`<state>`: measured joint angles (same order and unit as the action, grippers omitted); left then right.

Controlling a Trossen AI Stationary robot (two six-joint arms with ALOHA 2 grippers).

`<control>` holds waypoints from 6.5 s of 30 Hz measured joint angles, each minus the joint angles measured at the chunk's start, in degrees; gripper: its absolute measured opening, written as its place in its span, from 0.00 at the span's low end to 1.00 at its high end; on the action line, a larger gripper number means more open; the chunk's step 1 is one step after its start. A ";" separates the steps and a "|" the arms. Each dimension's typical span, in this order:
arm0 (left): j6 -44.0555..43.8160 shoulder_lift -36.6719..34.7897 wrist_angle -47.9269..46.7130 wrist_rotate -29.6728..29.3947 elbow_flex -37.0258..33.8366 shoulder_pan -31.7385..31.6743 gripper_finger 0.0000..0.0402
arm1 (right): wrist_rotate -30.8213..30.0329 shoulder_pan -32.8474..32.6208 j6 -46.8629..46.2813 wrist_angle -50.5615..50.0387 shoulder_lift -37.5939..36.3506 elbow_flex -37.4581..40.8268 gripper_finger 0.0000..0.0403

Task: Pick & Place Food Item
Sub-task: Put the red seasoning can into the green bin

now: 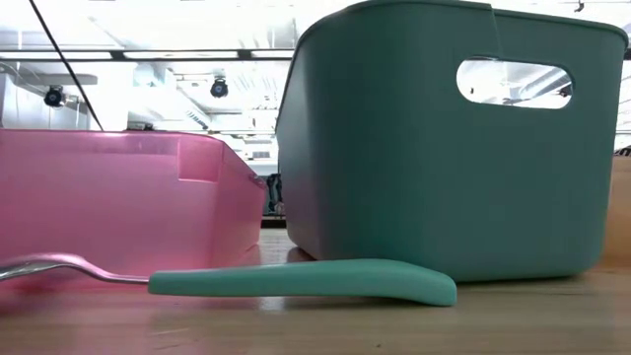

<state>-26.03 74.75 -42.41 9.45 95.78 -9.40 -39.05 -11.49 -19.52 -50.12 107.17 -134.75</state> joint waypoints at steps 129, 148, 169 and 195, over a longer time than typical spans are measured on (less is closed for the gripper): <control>13.63 -9.32 -18.49 7.43 0.31 -0.56 0.86 | 47.09 -5.73 -57.58 -22.11 0.31 24.73 0.52; 14.04 -9.32 -21.17 6.56 0.31 -0.56 0.86 | 46.53 -6.73 -49.72 -30.34 17.32 19.09 0.52; 14.27 -9.32 -22.22 6.56 0.31 -0.56 0.86 | 39.80 -7.39 -22.21 -29.97 21.16 17.58 0.52; 15.18 -9.32 -23.04 6.51 0.18 -0.55 0.86 | 37.53 -10.25 3.72 -22.96 20.92 24.59 0.52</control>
<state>-10.85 65.43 -65.45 15.97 95.96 -9.95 -1.52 -21.74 -15.80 -73.08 128.09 -110.17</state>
